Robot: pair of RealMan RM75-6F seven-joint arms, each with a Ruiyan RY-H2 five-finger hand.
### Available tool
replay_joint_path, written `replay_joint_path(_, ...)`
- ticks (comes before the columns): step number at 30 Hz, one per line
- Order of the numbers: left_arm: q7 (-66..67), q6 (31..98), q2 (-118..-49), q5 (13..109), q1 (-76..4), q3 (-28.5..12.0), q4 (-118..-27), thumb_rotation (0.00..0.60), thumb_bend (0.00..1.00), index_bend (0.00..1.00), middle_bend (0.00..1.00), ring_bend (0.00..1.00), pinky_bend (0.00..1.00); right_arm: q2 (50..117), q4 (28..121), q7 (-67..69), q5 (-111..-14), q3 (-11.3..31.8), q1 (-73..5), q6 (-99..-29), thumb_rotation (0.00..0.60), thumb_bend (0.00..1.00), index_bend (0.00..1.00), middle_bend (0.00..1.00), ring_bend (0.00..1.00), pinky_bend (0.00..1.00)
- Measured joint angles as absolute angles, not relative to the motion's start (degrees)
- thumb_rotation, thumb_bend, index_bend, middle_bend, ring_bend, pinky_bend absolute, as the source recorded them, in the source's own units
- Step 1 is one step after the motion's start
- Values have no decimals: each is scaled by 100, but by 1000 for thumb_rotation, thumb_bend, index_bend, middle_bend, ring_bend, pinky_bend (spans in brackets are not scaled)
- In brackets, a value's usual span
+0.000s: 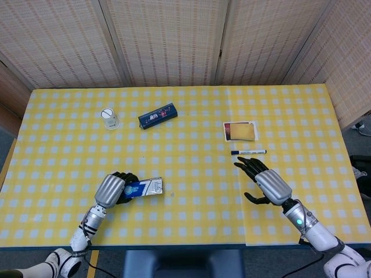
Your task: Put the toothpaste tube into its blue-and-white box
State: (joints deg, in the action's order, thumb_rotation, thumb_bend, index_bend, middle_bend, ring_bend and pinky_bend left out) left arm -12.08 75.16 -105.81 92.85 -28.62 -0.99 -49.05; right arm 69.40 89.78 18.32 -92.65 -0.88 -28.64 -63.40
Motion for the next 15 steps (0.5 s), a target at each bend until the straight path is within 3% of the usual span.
replay_joint_path(2, -1263, 7468, -10674, 9336, -2892, -19, -4719, 600, 324, 452, 588, 442, 395, 6926, 9034, 1812, -9253, -72, -2872, -6342, 600, 408, 0, 0, 0, 0)
replay_joint_path(7, -1286, 7256, -10684, 9340, -2952, 63, -4694, 600, 259, 77, 137, 45, 60, 6899, 9078, 1836, -9207, -53, -2886, -6320, 600, 407, 0, 0, 0, 0)
replay_joint_path(10, -1187, 7132, -10549, 9293, -2990, 54, -4929, 600, 255, 2, 13, 0, 0, 6856, 9109, 1888, -9175, -62, -2893, -6271, 600, 408, 0, 0, 0, 0)
replay_joint_path(15, -1050, 7059, -10237, 9231, -3027, 15, -5550, 600, 203, 0, 0, 0, 0, 6734, 9239, 1849, -9163, -68, -2893, -6264, 600, 408, 0, 0, 0, 0)
